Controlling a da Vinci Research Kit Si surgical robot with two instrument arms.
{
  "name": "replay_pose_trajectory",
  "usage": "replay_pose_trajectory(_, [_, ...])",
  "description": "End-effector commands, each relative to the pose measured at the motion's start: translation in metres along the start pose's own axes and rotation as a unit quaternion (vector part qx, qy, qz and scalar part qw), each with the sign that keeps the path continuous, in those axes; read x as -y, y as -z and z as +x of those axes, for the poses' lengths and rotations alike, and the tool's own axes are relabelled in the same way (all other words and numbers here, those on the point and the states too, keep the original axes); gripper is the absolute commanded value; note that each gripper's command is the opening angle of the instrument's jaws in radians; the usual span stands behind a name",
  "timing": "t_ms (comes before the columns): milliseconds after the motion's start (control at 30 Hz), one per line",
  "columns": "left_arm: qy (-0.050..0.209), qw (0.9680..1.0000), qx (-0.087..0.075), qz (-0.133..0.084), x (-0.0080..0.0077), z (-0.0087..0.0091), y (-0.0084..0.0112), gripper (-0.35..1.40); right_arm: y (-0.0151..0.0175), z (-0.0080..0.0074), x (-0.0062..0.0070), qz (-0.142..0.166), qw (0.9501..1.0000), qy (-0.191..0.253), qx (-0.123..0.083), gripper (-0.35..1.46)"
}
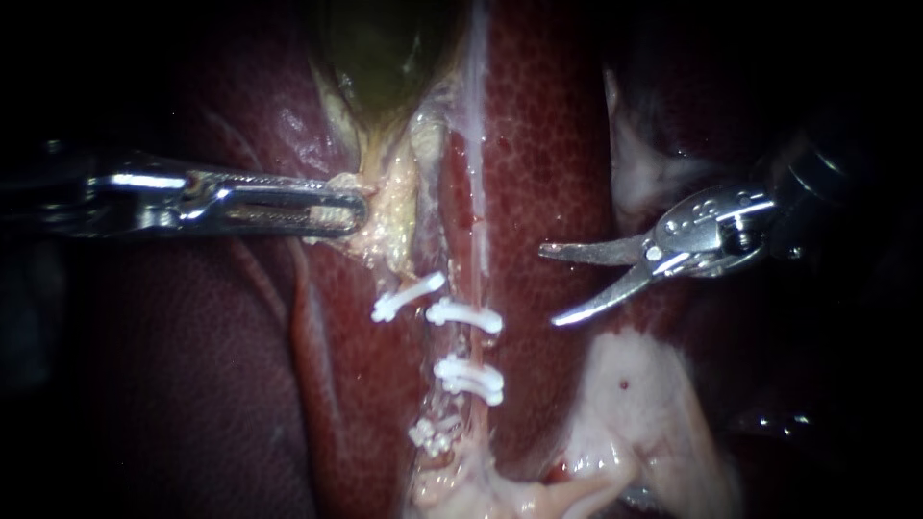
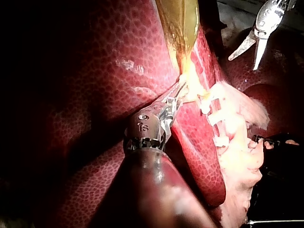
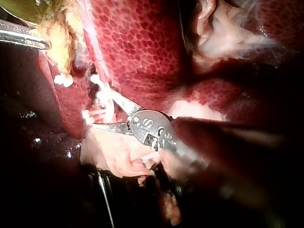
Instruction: Go to the cutting position right tube
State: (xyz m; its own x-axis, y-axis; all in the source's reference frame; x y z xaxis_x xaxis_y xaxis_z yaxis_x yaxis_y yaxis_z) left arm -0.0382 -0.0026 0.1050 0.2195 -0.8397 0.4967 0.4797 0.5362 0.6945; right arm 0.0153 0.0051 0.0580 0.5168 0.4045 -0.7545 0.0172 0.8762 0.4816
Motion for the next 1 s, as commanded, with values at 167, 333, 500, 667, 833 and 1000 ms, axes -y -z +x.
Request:
replay_pose_trajectory(167, [0.001,1.0000,-0.002,0.003,-0.0001,-0.0007,0.0007,-0.35,0.0000,0.0000,0.0000,0.001,1.0000,0.000,0.000,1.43])
replay_pose_trajectory(333, [0.007,1.0000,0.002,-0.003,-0.0008,-0.0030,0.0033,-0.35,-0.0001,-0.0001,0.0000,0.001,1.0000,0.000,0.000,1.43])
replay_pose_trajectory(500, [0.014,0.9998,0.015,-0.008,-0.0012,-0.0050,0.0060,-0.35,-0.0001,-0.0001,0.0000,0.001,1.0000,0.000,0.000,1.43])
replay_pose_trajectory(667, [0.008,0.9996,0.025,-0.011,-0.0009,-0.0063,0.0076,-0.35,-0.0001,-0.0001,0.0000,0.001,1.0000,0.000,0.000,1.43])
replay_pose_trajectory(833, [0.006,0.9996,0.026,-0.012,-0.0005,-0.0067,0.0079,-0.35,-0.0002,-0.0002,-0.0001,0.002,1.0000,0.000,0.000,1.43])
replay_pose_trajectory(1000, [0.004,0.9995,0.028,-0.011,-0.0005,-0.0067,0.0080,-0.35,-0.0005,-0.0007,-0.0001,0.009,1.0000,0.002,0.000,1.43])
